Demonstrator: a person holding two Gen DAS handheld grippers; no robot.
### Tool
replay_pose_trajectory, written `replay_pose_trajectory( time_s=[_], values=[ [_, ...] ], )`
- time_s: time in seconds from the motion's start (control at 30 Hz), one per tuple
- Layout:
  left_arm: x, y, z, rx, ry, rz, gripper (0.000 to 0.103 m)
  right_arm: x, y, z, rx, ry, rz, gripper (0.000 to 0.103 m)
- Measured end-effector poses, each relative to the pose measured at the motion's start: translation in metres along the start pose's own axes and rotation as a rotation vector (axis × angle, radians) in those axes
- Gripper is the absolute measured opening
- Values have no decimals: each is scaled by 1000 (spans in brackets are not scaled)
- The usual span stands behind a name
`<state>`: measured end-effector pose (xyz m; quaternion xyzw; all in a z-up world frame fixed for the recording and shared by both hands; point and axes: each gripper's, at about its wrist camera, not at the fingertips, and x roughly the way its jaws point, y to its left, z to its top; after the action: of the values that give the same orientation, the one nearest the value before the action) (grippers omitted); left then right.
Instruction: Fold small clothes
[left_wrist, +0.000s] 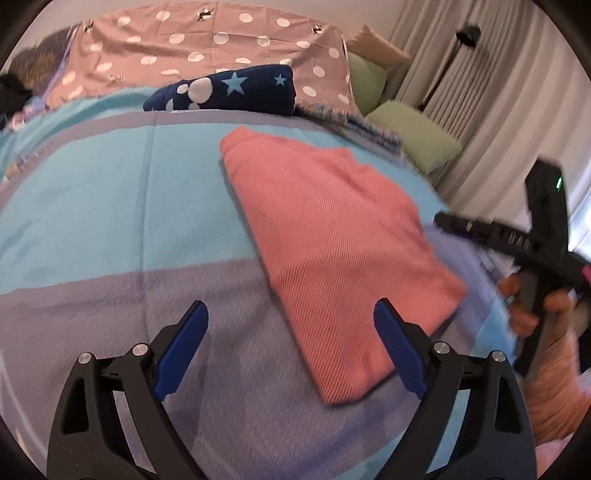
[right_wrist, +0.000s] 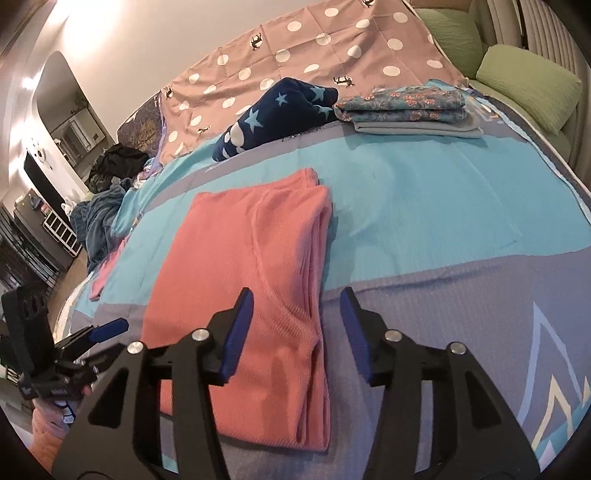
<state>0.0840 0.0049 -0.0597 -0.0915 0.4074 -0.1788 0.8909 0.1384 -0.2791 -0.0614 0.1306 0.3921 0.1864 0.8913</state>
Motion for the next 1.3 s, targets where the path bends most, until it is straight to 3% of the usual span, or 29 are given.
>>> replay_pose_trajectory(
  time_s=[0.3,0.47,0.57,0.67,0.7,0.77,0.8,0.83,0.9,1.0,1.1,1.13,1.2,1.3],
  values=[
    [30,21,50,-114,-1,-5,91,39,6,31,-103,46,29,62],
    [55,26,66,-121,27,0,91,91,-15,47,-43,155,128,67],
    [72,30,69,-135,53,-25,91,111,-36,60,55,159,259,68],
    [81,30,74,-110,45,-49,90,124,-39,75,71,170,303,65],
    [83,30,77,-106,44,-63,85,127,-36,78,51,169,294,62],
    [91,32,85,-102,54,-94,70,135,-29,84,-11,161,254,38],
    [99,34,91,-103,65,-99,60,140,-25,88,-34,159,244,29],
    [102,35,94,-103,68,-101,42,143,-23,91,-35,162,249,18],
    [105,35,104,-104,63,-114,28,133,-16,97,-59,103,246,16],
    [82,18,109,-5,-35,-76,28,104,-5,100,-127,-11,269,19],
    [80,9,105,68,-32,-22,33,112,-8,100,-122,38,204,51],
    [85,11,104,69,-9,2,40,113,-14,98,-91,43,161,54],
    [89,21,100,21,20,42,51,109,-26,94,-38,42,159,54],
    [72,32,91,-46,-2,13,59,92,-33,82,-30,45,175,57]
  ],
)
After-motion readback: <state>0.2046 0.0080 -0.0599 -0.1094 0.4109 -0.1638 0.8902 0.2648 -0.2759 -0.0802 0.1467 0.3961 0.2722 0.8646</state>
